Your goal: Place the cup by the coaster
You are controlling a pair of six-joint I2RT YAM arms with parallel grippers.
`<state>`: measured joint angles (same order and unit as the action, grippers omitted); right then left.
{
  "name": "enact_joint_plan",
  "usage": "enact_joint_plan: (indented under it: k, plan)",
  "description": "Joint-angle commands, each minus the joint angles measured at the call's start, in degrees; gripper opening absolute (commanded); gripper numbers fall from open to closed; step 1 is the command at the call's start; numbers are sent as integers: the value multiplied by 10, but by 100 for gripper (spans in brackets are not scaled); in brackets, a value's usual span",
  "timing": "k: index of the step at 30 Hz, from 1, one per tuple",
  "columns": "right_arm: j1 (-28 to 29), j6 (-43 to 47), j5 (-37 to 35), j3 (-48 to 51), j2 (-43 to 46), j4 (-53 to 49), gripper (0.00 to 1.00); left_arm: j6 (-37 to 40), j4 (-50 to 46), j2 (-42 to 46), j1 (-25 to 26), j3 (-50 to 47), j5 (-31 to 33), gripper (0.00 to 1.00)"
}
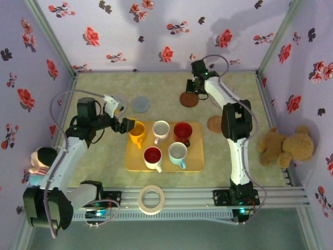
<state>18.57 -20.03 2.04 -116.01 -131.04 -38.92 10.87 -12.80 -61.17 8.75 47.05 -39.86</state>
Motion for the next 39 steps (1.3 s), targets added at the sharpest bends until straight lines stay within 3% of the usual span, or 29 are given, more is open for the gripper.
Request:
enact_joint_plan:
  k: [1, 22, 39]
  plan:
    - [-5, -2, -16, -54, -34, -37, 0, -11, 25, -7, 6, -11, 10, 100]
    - [-10, -22, -28, -138, -151, -80, 0, -34, 60, -33, 7, -26, 39, 100]
    - [38, -31, 63, -122, -159, -103, 0, -26, 59, -26, 8, -43, 54, 100]
